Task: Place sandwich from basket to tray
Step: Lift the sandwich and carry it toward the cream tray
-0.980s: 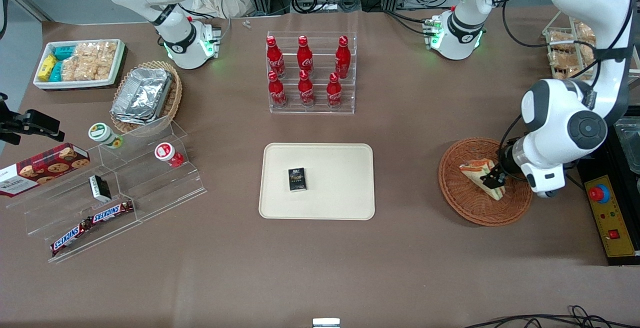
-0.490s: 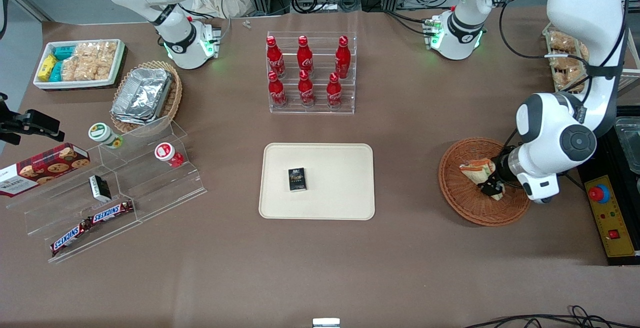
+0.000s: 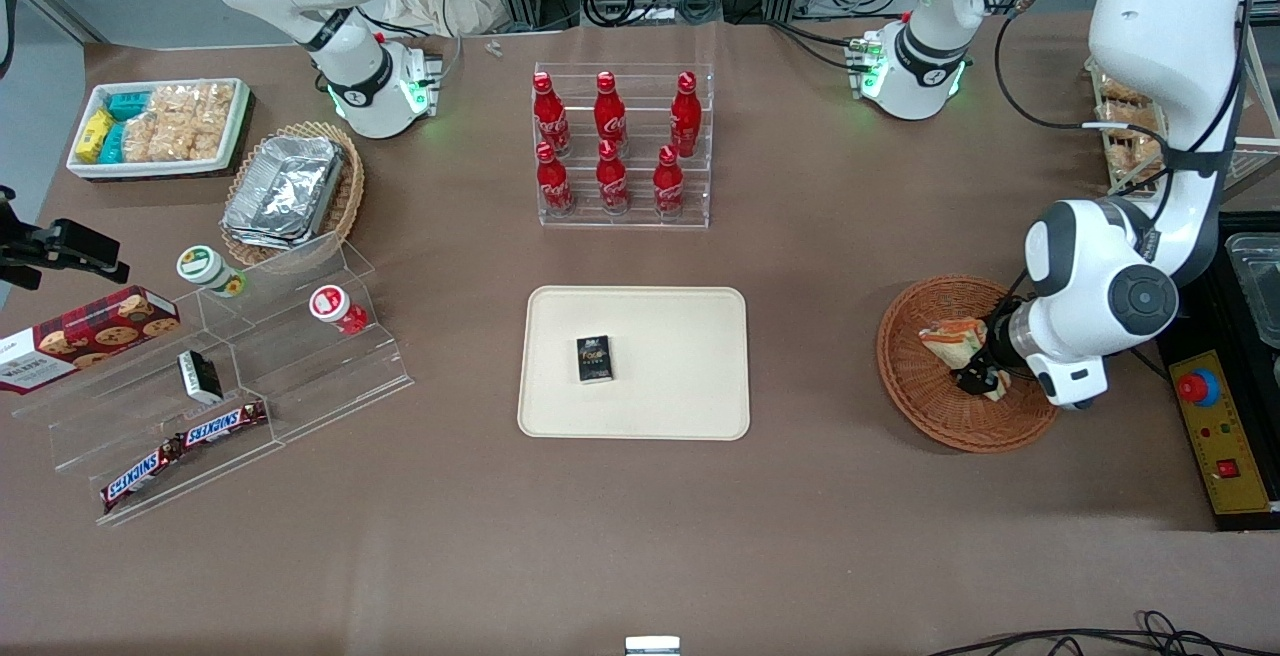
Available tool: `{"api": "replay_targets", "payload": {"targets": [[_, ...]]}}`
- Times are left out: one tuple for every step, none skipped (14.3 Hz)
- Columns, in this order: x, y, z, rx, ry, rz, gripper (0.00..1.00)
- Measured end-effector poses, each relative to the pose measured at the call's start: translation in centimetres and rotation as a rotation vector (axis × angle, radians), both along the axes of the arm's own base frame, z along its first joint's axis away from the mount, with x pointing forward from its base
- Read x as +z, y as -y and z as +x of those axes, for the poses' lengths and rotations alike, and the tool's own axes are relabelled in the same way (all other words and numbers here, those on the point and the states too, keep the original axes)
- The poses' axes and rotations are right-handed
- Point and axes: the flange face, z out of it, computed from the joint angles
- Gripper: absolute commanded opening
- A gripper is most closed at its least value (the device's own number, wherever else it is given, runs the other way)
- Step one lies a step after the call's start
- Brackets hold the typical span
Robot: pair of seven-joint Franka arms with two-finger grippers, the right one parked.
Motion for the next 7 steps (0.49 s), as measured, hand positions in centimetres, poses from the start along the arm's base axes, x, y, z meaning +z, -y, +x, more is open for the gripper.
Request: {"api": "replay_targets", "payload": {"targets": [[-0.4, 0.0, 0.0, 0.003, -0.004, -0.001, 0.22], [-0.7, 0.0, 0.0, 0.009, -0.005, -0.001, 0.00], [-0.8, 0.0, 0.0, 0.015, -0.004, -0.001, 0.00], [-0.8, 0.1, 0.1, 0.015, 0.001, -0.001, 0.00], [-0.5, 0.2, 0.3, 0.012, 0.010, 0.001, 0.00], [0.0, 0.4, 0.7, 0.004, 0.022, 0.005, 0.00], [0.8, 0.6, 1.0, -0.002, 0.032, 0.008, 0.00]]}}
